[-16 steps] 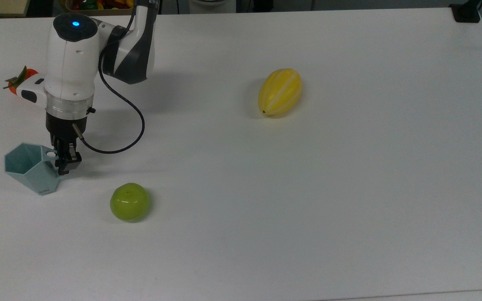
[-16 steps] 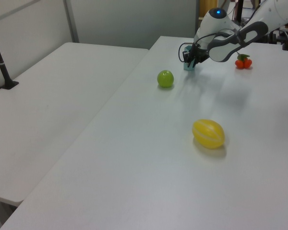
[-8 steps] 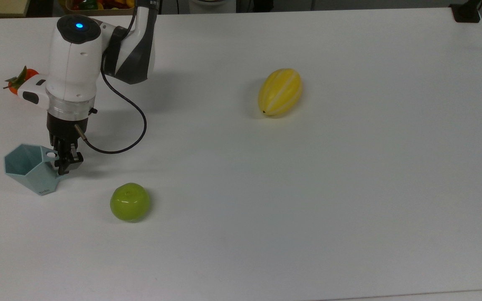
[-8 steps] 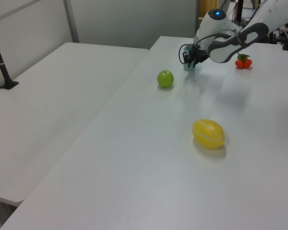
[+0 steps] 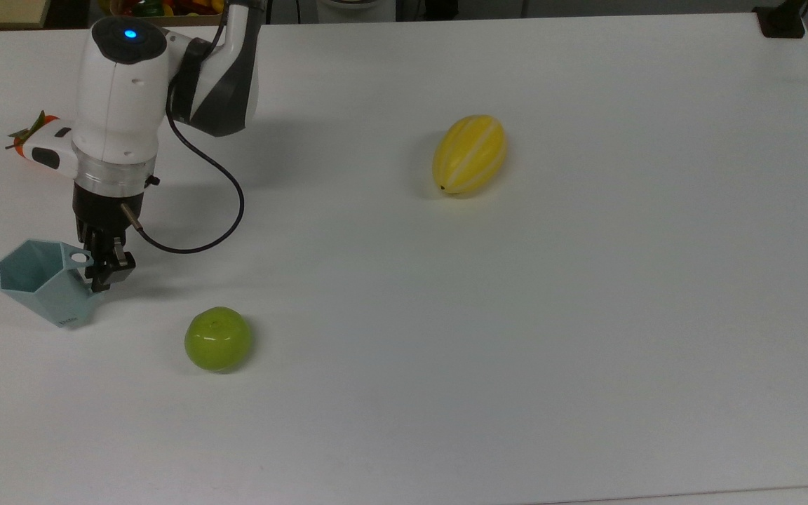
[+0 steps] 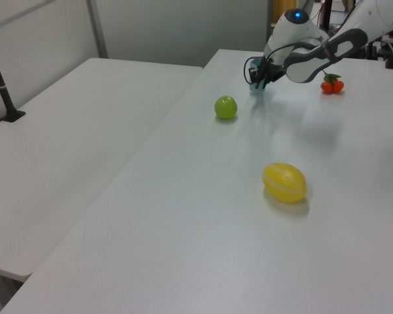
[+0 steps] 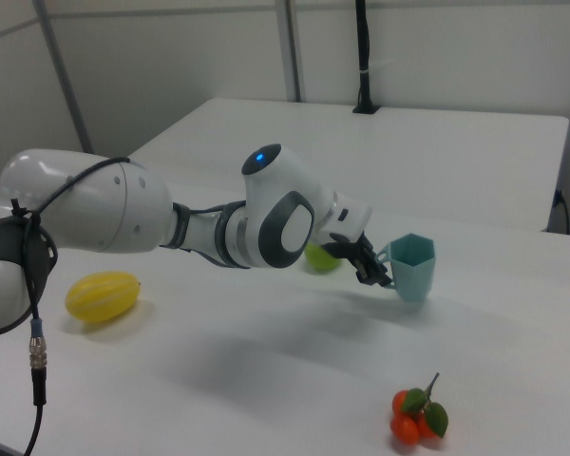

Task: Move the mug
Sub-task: 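Lift the teal mug and carry it toward the yellow melon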

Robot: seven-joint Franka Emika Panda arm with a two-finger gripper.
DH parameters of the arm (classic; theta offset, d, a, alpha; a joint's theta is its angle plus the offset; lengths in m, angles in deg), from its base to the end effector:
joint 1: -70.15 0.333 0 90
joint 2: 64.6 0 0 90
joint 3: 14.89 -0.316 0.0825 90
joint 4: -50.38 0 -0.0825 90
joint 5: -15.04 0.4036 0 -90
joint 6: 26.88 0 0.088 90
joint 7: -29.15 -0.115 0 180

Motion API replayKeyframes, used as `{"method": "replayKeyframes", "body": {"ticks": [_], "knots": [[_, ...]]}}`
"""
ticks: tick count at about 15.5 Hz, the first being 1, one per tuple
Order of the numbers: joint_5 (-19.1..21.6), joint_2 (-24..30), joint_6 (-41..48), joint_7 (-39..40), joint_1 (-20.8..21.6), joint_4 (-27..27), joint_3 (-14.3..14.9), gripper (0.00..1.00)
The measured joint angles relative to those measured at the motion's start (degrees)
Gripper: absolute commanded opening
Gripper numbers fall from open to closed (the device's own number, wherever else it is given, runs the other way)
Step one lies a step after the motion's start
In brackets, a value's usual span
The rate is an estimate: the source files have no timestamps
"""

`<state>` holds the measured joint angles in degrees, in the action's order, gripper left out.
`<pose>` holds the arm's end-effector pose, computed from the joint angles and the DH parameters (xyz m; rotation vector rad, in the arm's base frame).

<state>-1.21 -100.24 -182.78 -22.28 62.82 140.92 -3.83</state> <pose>0.7299 -0.2061 0.3185 2.5935 -1.2910 0.8562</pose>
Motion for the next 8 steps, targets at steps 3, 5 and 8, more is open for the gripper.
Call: {"method": "replayKeyframes", "body": {"ticks": [3, 5, 8], "knots": [[0.0, 2.27, 0.47, 0.22, 0.16, -0.21, -0.18, 0.02], [0.0, 4.69, 2.24, 0.45, 0.26, -0.36, -0.58, 0.0], [0.01, 9.69, 7.39, 2.23, 0.49, -0.48, -2.67, 0.0]]}}
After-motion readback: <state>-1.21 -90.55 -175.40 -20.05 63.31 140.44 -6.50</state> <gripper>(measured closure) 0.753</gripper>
